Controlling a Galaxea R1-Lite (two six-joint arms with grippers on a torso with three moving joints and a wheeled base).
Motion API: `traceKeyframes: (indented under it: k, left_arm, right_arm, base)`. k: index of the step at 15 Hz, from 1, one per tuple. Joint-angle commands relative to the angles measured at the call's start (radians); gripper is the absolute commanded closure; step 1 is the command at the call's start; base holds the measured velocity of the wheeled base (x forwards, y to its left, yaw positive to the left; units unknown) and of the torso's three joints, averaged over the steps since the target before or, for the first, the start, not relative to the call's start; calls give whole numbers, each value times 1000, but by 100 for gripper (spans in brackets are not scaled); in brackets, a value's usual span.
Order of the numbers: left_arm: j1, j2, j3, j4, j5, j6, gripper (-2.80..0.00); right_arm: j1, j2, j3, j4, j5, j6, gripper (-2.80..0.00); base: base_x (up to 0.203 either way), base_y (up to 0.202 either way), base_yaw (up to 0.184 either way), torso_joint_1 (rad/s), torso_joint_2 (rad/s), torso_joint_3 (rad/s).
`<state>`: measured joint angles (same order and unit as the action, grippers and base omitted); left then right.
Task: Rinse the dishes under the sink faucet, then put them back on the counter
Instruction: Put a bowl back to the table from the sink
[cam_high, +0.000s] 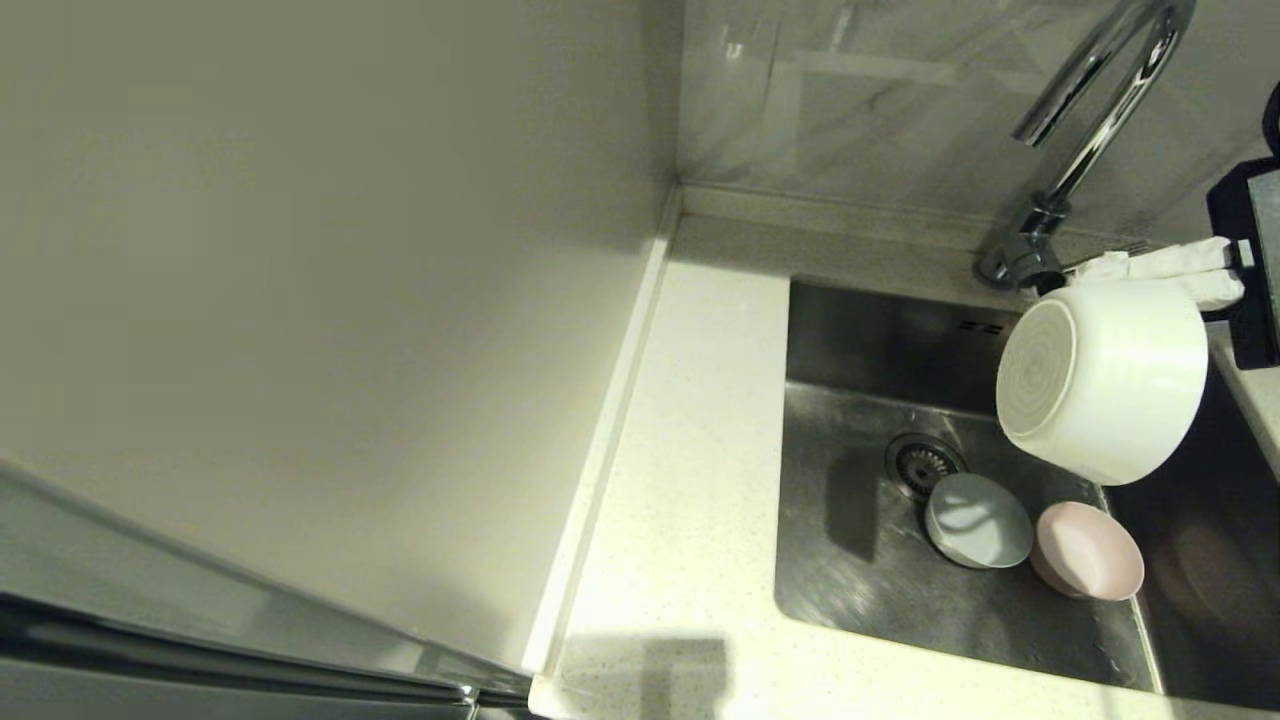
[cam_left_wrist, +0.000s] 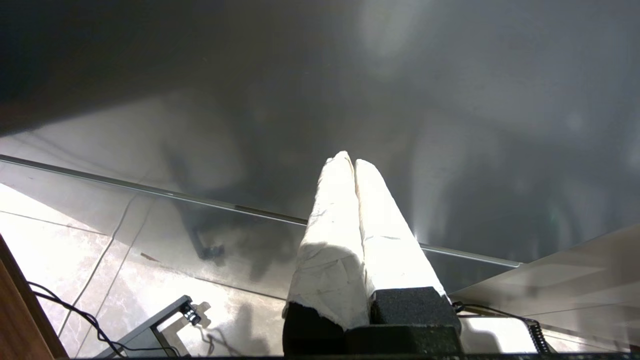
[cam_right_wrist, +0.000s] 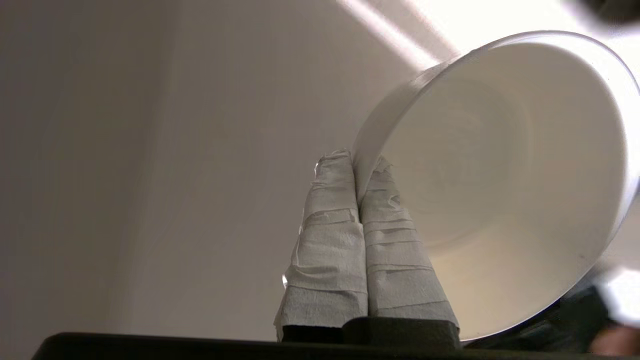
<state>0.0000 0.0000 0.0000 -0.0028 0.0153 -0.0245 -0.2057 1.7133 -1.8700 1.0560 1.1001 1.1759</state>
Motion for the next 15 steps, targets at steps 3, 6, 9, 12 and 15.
traceKeyframes:
  k: [3, 6, 9, 12, 15]
  left_arm:
    - [0, -4, 0, 0, 0, 0, 0]
    - [0, -3, 0, 0, 0, 0, 0]
    - [0, -5, 0, 0, 0, 0, 0]
    - [-1, -4, 0, 0, 0, 0, 0]
    - [0, -3, 0, 0, 0, 0, 0]
  right_arm:
    - [-38, -66, 96, 4, -361, -664, 0]
    - [-258, -88, 129, -18, -501, -1224, 0]
    - [-378, -48, 163, -238, -657, -1439, 0]
    - [-387, 70, 190, -476, -743, -1484, 0]
    - [-384, 167, 218, -682, -819, -1509, 0]
  base:
    - [0, 0, 0, 0, 0, 0]
    - [0, 0, 0, 0, 0, 0]
    - [0, 0, 0, 0, 0, 0]
    - [0, 0, 0, 0, 0, 0]
    - [0, 0, 0, 0, 0, 0]
